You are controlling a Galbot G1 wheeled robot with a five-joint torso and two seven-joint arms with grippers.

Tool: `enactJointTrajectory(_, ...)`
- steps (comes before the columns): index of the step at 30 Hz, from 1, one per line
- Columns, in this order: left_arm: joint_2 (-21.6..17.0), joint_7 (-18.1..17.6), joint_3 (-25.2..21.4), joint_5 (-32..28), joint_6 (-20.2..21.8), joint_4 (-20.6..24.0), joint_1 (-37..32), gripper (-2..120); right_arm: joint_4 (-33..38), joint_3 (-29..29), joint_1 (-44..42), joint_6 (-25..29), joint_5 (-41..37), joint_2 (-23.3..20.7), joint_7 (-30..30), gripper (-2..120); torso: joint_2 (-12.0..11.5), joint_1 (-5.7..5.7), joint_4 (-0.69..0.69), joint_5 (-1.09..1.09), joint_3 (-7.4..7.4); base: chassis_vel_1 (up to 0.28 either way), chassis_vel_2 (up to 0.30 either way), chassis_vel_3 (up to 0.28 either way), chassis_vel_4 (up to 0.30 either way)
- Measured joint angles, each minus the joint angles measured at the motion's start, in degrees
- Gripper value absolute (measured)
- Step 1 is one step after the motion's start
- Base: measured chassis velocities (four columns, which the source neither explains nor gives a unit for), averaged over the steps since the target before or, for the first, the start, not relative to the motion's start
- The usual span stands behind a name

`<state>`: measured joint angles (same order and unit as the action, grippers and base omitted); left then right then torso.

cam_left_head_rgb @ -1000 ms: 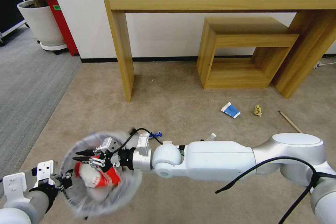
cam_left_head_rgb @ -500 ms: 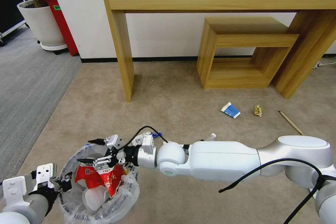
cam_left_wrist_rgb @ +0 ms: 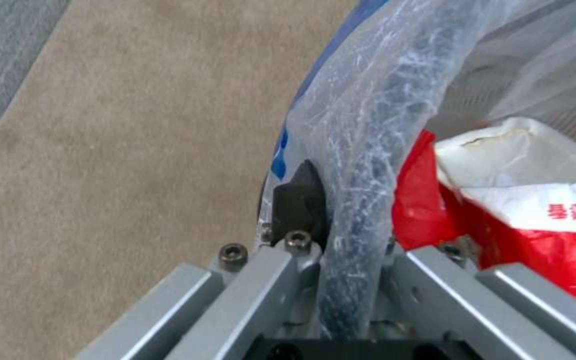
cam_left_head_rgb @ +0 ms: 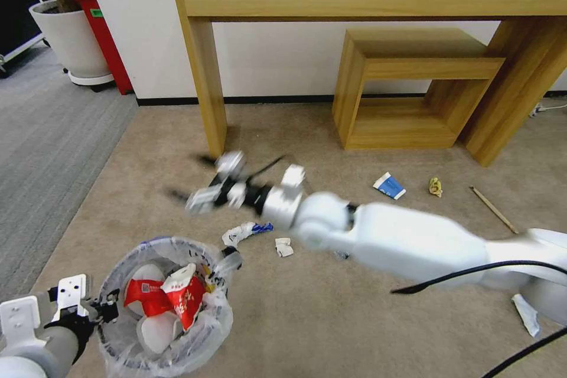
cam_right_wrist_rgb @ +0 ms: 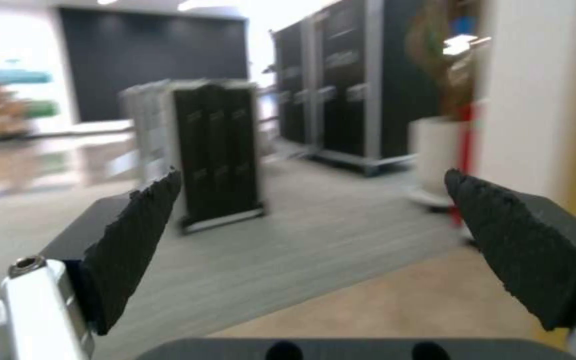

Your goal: Pick up the trash bin and place the garbage on the floor into it.

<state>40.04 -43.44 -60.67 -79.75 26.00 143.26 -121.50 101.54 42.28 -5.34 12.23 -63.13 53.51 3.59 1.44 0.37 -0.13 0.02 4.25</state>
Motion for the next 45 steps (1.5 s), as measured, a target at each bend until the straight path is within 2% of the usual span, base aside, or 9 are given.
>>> enactJointTrajectory(6, -0.79, 0.11, 0.9, -0.2, -0.04, 0.0, 0.94, 0, 2.06, -10.22, -7.09, -1.28, 2.87, -6.8, -0.15, 100, 0.0, 0.0, 0.01, 0.0, 0.0, 0.0, 0.0, 0.0, 0.0)
enactJointTrajectory(8, -0.88, 0.22, 2.23, -0.07, -0.12, -0.01, 2.33, 0, 2.96, -19.38, -15.84, -2.37, 5.83, -11.57, -1.46, 100, 0.0, 0.0, -0.01, 0.01, 0.0, 0.0, 0.0, 0.0, 0.0)
enactJointTrajectory(9, -0.88, 0.22, 2.23, -0.07, -0.12, -0.01, 2.33, 0, 2.96, -19.38, -15.84, -2.37, 5.83, -11.57, -1.46, 100, 0.0, 0.0, -0.01, 0.01, 0.0, 0.0, 0.0, 0.0, 0.0)
enactJointTrajectory(11, -1.04, 0.27, 2.62, -0.04, -0.51, -0.02, 3.27, 0, 3.6, -27.05, -23.41, -3.11, 8.01, -13.91, -4.29, 100, 0.0, 0.0, -0.04, 0.01, 0.0, 0.0, 0.0, 0.0, 0.0)
enactJointTrajectory(15, -1.1, 0.29, 2.83, 0.33, -0.75, -0.46, 3.97, 0, 3.97, -37.32, -33.85, -3.24, 13.11, -14.04, -8.93, 100, 0.01, 0.0, 0.01, -0.01, -0.01, 0.0, 0.0, 0.0, 0.0)
enactJointTrajectory(17, -1.12, 0.29, 2.86, 0.42, -0.76, -0.59, 4.06, 0, 3.97, -38.27, -34.98, -3.31, 13.74, -13.88, -9.51, 100, 0.01, 0.0, 0.01, -0.02, -0.01, 0.0, 0.0, 0.0, 0.0)
enactJointTrajectory(19, -1.22, 0.2, 2.89, 0.73, -0.83, -1.5, 4.67, 0, 3.9, -43.48, -42.41, -4.96, 16.73, -11.91, -14.53, 100, 0.0, 0.0, 0.0, 0.0, -0.01, 0.0, 0.0, 0.0, 0.0)
enactJointTrajectory(27, -0.25, -0.09, 2.97, 1.48, -0.83, -1.81, 5.32, 0, 2.85, -51.42, -52.96, -7.4, 22.63, -7.89, -21.07, 100, 0.0, 0.0, 0.01, -0.01, 0.0, 0.0, 0.0, 0.0, 0.0)
enactJointTrajectory(45, 1.5, -0.65, 2.6, 3.55, 1.62, -1.82, 5.26, 0, 1.12, -57.46, -62.24, -4.87, 28.49, -4.85, -20.48, 100, 0.01, -0.01, 0.0, -0.02, -0.01, 0.0, 0.0, 0.0, 0.0)
